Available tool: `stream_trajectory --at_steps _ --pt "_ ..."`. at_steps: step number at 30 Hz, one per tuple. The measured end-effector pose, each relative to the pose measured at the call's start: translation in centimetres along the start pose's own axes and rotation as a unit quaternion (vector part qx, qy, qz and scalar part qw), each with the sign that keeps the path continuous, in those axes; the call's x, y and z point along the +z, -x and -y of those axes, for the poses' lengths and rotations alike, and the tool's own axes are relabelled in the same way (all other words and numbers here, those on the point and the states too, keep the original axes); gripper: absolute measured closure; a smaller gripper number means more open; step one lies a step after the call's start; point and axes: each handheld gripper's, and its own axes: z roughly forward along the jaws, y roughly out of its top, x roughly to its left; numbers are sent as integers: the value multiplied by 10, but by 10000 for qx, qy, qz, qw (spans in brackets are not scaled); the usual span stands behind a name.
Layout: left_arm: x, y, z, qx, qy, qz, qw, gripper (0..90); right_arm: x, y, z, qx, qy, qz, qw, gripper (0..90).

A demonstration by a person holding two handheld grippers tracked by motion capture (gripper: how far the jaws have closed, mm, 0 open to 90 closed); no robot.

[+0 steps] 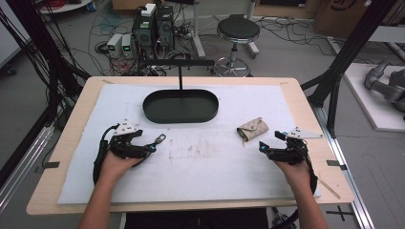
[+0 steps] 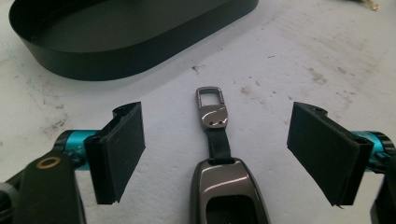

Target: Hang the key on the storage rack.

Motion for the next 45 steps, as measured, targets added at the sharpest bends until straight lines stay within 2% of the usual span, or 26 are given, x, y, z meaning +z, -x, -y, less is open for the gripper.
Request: stream_trajectory --at_steps 1,6,10,13,18,22,28,33,35,37,45 --pt "5 -1 -2 11 -112 -26 9999 228 0 0 0 -8 -5 5 10000 155" --pt "15 -4 -4 6 -361 -64 9993 265 2 1 0 21 -30 5 10000 155" --pt "20 -5 -2 -10 -495 -39 9988 326 4 1 0 -16 -80 10 10000 155" --pt "24 -3 -2 86 -644 -23 9979 408 4 1 0 -19 -85 14 10000 155" --pt "27 -1 -1 177 -812 -3 9965 489 4 0 0 -47 -103 25 9999 155" --pt "27 1 -1 259 -841 -73 9961 550 5 -2 0 -47 -109 14 9999 155" --pt "26 7 1 354 -788 -67 9962 676 5 -4 -1 -75 -110 -7 9999 155" --pt "26 10 1 523 -809 -52 9953 749 4 -3 0 -51 -67 5 10000 155" --pt "25 10 4 504 -700 -25 9963 781 3 -3 0 -46 -66 -1 10000 155" --pt "25 9 6 397 -601 7 9974 791 3 -3 0 -55 -56 -2 10000 155" --pt "24 10 5 589 -632 12 9963 825 2 -3 1 -55 -54 -17 10000 155"
